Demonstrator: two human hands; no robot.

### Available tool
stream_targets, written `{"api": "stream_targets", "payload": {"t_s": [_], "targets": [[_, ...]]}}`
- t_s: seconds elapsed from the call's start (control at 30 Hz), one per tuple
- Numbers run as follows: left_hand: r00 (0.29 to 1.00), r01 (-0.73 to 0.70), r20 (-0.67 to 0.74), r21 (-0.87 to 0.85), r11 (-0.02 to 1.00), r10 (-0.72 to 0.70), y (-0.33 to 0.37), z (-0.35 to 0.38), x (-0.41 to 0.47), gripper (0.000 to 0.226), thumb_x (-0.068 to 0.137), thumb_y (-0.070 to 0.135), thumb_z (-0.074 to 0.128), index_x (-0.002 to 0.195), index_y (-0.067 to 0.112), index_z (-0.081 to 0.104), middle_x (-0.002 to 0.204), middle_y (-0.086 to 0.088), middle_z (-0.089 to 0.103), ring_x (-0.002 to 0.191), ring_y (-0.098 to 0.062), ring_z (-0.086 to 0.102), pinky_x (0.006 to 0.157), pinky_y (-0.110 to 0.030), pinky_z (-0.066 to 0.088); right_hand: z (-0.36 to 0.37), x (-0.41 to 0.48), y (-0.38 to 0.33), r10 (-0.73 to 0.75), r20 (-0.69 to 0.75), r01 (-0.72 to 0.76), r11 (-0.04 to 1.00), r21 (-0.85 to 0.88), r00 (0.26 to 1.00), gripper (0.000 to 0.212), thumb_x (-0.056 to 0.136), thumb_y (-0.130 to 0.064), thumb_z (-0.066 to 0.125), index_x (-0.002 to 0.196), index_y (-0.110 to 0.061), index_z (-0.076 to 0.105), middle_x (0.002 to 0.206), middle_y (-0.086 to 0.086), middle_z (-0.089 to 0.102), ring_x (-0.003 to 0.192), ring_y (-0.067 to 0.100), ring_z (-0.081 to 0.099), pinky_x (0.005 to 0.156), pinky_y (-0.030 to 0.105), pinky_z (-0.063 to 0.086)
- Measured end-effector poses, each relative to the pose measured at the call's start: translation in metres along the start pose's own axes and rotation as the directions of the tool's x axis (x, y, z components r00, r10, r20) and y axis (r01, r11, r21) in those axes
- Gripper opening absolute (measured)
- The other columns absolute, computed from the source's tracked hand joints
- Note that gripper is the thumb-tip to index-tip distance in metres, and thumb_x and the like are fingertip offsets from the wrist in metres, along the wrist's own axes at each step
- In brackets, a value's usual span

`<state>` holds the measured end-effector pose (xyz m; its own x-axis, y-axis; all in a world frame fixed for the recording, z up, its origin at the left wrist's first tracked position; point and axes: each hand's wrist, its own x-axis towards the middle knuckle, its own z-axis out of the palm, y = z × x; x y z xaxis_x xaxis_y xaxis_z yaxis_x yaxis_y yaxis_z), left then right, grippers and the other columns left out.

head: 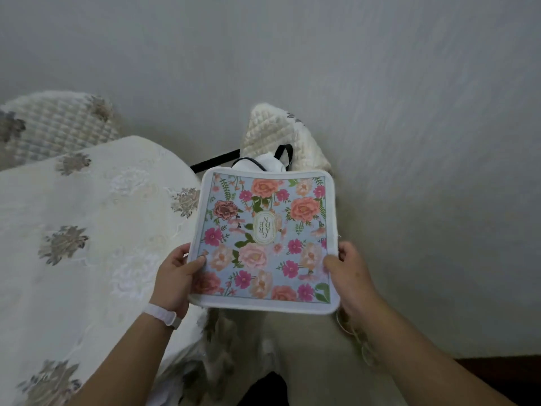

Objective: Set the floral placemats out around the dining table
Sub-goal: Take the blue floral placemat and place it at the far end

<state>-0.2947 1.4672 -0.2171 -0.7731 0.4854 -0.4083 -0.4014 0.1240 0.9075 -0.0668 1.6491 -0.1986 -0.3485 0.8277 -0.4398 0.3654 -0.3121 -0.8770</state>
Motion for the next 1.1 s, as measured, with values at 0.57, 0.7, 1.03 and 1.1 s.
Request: {"api": "stream_targets", "payload": {"t_s": [0.57, 0.7, 1.03, 1.1], "targets": [[0.947, -0.058, -0.321, -0.201, 0.978, -0.01, 0.062, -0.071, 0.134, 0.02, 0.087, -0.002, 0.061, 0.104, 0.007, 0.062, 0.099, -0.02, 0.071, 0.084, -0.04, 0.07, 0.075, -0.056, 0.057, 0.181, 0.146, -0.117, -0.13, 0.199, 0.177, 0.953, -0.246, 0.971, 0.013, 0.09, -0.009, 0.054, 0.101, -0.015, 0.056, 0.095, 0.008, 0.069, 0.077, 0.023, 0.071, 0.063, 0.038, 0.06], [0.893, -0.057, -0.445, -0.261, 0.964, -0.068, 0.051, -0.094, 0.133, 0.021, 0.086, -0.002, 0.062, 0.104, 0.008, 0.064, 0.101, -0.022, 0.071, 0.084, -0.041, 0.07, 0.073, -0.055, 0.058, 0.225, 0.151, -0.118, -0.127, 0.301, 0.216, 0.934, -0.285, 0.945, 0.01, 0.092, -0.009, 0.052, 0.102, -0.011, 0.054, 0.09, 0.005, 0.064, 0.073, 0.018, 0.066, 0.051, 0.025, 0.048], [0.824, 0.036, -0.502, -0.417, 0.908, -0.263, 0.039, -0.101, 0.149, 0.018, 0.088, -0.001, 0.059, 0.106, 0.003, 0.061, 0.099, -0.025, 0.071, 0.085, -0.041, 0.07, 0.071, -0.053, 0.059, 0.286, 0.21, -0.107, -0.042, 0.449, 0.234, 0.894, -0.382, 0.893, 0.012, 0.089, -0.011, 0.052, 0.099, -0.011, 0.059, 0.095, 0.01, 0.068, 0.079, 0.026, 0.069, 0.066, 0.039, 0.06], [0.803, 0.064, -0.509, -0.443, 0.894, -0.309, 0.036, -0.094, 0.158, 0.018, 0.088, 0.002, 0.062, 0.105, 0.002, 0.059, 0.101, -0.027, 0.07, 0.087, -0.044, 0.069, 0.07, -0.053, 0.059, 0.295, 0.226, -0.109, -0.02, 0.477, 0.218, 0.906, -0.363, 0.879, 0.011, 0.09, -0.01, 0.051, 0.098, -0.012, 0.059, 0.094, 0.009, 0.068, 0.079, 0.026, 0.068, 0.065, 0.04, 0.059]]}}
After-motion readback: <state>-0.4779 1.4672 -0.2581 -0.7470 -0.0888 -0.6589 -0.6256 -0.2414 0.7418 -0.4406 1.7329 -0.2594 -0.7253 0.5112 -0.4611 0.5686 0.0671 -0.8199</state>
